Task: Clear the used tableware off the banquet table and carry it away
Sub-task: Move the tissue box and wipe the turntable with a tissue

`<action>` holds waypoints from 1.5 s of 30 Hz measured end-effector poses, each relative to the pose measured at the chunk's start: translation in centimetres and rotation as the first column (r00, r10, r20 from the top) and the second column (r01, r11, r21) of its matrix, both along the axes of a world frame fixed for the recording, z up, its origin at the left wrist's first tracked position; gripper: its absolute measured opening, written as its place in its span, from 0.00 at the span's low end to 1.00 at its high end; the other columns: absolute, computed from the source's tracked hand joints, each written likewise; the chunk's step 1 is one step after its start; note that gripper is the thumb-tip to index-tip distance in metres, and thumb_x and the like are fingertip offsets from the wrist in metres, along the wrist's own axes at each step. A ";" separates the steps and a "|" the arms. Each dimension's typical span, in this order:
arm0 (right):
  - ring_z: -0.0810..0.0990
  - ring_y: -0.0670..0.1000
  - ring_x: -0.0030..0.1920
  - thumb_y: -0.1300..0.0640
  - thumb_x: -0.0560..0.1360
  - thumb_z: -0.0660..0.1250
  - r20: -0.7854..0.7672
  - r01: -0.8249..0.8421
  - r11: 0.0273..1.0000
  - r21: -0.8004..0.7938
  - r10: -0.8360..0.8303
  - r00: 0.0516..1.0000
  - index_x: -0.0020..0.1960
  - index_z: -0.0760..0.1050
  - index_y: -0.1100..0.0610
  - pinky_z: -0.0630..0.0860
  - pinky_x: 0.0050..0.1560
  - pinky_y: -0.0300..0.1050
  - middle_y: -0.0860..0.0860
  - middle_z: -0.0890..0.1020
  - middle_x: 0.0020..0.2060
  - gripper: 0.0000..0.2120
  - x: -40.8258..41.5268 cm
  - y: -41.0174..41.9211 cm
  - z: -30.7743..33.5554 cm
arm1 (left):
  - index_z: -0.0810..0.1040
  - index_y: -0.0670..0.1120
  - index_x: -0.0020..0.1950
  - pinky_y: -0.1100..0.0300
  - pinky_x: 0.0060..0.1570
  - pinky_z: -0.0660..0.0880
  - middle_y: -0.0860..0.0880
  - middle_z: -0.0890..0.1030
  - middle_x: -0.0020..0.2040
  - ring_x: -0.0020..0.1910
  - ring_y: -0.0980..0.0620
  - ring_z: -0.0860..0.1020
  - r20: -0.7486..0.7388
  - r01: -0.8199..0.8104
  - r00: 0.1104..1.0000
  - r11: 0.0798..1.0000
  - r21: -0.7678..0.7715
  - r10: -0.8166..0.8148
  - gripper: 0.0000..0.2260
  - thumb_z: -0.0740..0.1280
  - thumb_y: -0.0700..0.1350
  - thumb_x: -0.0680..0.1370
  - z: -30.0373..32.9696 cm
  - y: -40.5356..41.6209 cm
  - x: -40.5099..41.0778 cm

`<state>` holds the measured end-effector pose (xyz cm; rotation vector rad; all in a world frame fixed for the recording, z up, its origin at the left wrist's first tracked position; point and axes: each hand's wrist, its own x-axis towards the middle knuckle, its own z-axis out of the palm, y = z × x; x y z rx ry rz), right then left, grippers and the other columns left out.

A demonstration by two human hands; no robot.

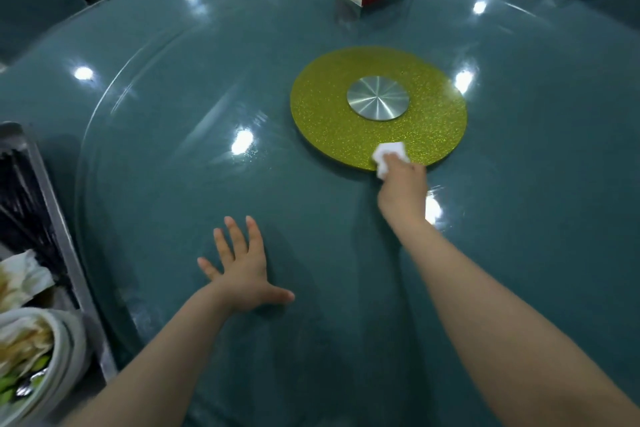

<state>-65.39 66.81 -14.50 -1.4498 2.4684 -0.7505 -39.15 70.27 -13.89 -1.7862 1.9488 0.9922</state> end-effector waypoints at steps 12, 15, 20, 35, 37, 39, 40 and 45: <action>0.69 0.50 0.58 0.71 0.69 0.58 0.032 -0.366 0.928 0.074 0.364 0.931 0.69 0.69 0.46 0.66 0.45 0.39 0.44 0.76 0.62 0.33 9.2 9.0 -1.1 | 0.39 0.45 0.78 0.45 0.71 0.33 0.50 0.38 0.79 0.76 0.51 0.36 -0.289 -0.123 0.956 0.965 -0.230 0.053 0.47 0.71 0.51 0.73 1.0 2.2 2.1; 0.68 0.47 0.49 0.69 0.70 0.60 0.035 -0.398 0.909 0.121 0.397 0.917 0.69 0.68 0.44 0.69 0.38 0.42 0.42 0.71 0.50 0.32 9.7 13.7 -0.6 | 0.41 0.44 0.78 0.50 0.73 0.37 0.49 0.41 0.79 0.77 0.51 0.38 -0.321 -0.094 0.947 0.954 -0.286 -0.002 0.45 0.70 0.49 0.74 1.2 4.2 4.3; 0.74 0.53 0.54 0.74 0.70 0.62 -0.052 -0.558 0.817 0.146 0.569 0.820 0.69 0.72 0.51 0.75 0.39 0.45 0.42 0.74 0.65 0.31 7.0 18.1 0.2 | 0.40 0.42 0.78 0.51 0.74 0.42 0.43 0.40 0.79 0.77 0.45 0.40 -0.071 -0.032 0.997 0.940 -0.341 0.008 0.47 0.70 0.54 0.74 2.1 4.0 9.9; 0.69 0.59 0.53 0.66 0.75 0.56 -0.003 -0.115 0.988 0.103 0.116 0.993 0.63 0.71 0.57 0.63 0.42 0.43 0.61 0.76 0.52 0.18 8.5 4.1 1.0 | 0.60 0.53 0.76 0.56 0.64 0.66 0.52 0.59 0.77 0.69 0.47 0.69 0.158 0.248 0.965 0.917 -0.312 -0.208 0.30 0.59 0.62 0.77 4.7 4.3 10.9; 0.68 0.60 0.55 0.65 0.76 0.56 -0.017 -0.144 0.987 0.077 0.145 0.989 0.60 0.71 0.59 0.62 0.42 0.43 0.59 0.77 0.51 0.14 9.8 1.1 0.9 | 0.60 0.55 0.76 0.57 0.64 0.66 0.54 0.62 0.76 0.69 0.48 0.70 0.112 0.260 0.965 0.915 -0.310 -0.236 0.28 0.59 0.61 0.77 4.9 4.6 11.1; 0.69 0.61 0.54 0.65 0.76 0.56 -0.044 -0.178 0.981 0.077 0.182 0.982 0.58 0.70 0.59 0.60 0.42 0.44 0.55 0.76 0.47 0.12 11.4 -1.6 0.9 | 0.61 0.56 0.76 0.58 0.64 0.66 0.56 0.68 0.73 0.67 0.50 0.72 -0.007 0.220 0.973 0.928 -0.299 -0.233 0.27 0.60 0.60 0.78 5.1 5.1 11.6; 0.69 0.61 0.54 0.66 0.76 0.56 -0.043 -0.205 0.976 0.074 0.209 0.977 0.58 0.70 0.59 0.61 0.43 0.44 0.51 0.73 0.43 0.12 12.5 -2.6 0.9 | 0.61 0.57 0.76 0.59 0.63 0.67 0.57 0.71 0.71 0.65 0.52 0.73 -0.079 0.178 0.975 0.938 -0.297 -0.209 0.26 0.61 0.59 0.78 5.3 5.5 12.0; 0.66 0.57 0.53 0.72 0.69 0.54 0.039 -0.413 0.910 0.029 0.412 0.910 0.59 0.73 0.56 0.70 0.43 0.46 0.43 0.60 0.35 0.23 19.1 -3.3 0.7 | 0.70 0.59 0.69 0.73 0.46 0.71 0.64 0.78 0.59 0.43 0.67 0.78 -0.355 -0.208 0.934 0.868 -0.450 0.040 0.20 0.65 0.52 0.77 6.6 8.4 15.5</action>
